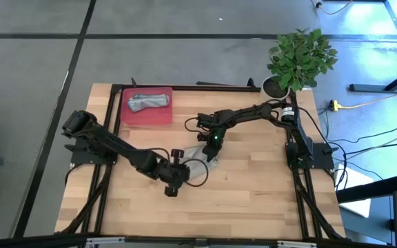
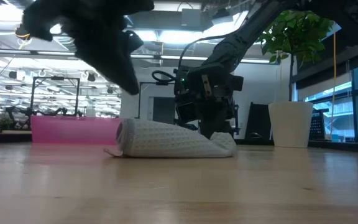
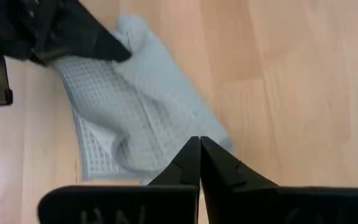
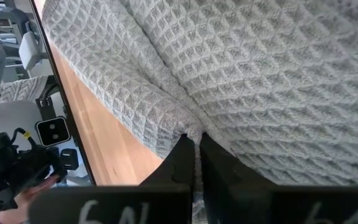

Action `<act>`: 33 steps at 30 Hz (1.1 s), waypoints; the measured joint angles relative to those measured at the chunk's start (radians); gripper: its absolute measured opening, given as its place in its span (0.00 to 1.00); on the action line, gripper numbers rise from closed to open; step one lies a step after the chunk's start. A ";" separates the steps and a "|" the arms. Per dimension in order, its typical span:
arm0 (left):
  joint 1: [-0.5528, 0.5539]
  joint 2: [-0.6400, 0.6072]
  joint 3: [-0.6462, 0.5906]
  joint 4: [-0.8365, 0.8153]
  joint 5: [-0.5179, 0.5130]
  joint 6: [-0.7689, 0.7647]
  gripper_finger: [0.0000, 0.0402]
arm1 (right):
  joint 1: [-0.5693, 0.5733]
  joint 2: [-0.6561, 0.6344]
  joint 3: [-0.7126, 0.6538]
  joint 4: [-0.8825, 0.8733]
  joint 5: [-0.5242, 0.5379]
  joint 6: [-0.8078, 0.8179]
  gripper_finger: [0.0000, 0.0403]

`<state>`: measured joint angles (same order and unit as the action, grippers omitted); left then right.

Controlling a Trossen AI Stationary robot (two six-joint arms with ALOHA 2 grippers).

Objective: Roll microfiber towels into tight, uniform cylinder then place into a basket
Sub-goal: Roll the gray towel

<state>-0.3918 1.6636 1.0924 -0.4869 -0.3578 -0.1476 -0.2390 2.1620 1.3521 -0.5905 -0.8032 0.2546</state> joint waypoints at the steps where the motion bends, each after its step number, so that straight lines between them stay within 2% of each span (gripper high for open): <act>1: -0.003 0.000 0.000 0.018 -0.004 -0.004 0.00 | 0.000 0.000 0.000 0.000 0.000 0.000 0.03; 5: -0.005 0.007 0.001 0.058 -0.014 -0.009 0.03 | 0.000 0.000 0.000 0.002 0.000 -0.001 0.03; 10: 0.002 0.047 0.001 0.073 -0.032 -0.122 0.13 | 0.000 0.000 -0.001 0.004 0.000 -0.001 0.03; 13: 0.011 0.082 0.002 0.084 -0.009 -0.135 0.17 | 0.000 0.000 -0.001 0.005 0.000 -0.001 0.03; 23: 0.010 0.133 0.002 0.086 0.021 -0.145 0.17 | 0.001 0.000 -0.001 0.006 0.000 0.001 0.03; 30: 0.010 0.133 0.002 0.092 0.061 -0.253 0.16 | 0.001 0.000 -0.001 0.008 0.000 0.002 0.03; 33: 0.013 0.133 0.002 0.092 0.057 -0.207 0.16 | 0.001 0.000 -0.001 0.009 0.000 0.002 0.03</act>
<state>-0.3786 1.7969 1.0943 -0.3950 -0.3008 -0.3549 -0.2382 2.1620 1.3510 -0.5813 -0.8032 0.2569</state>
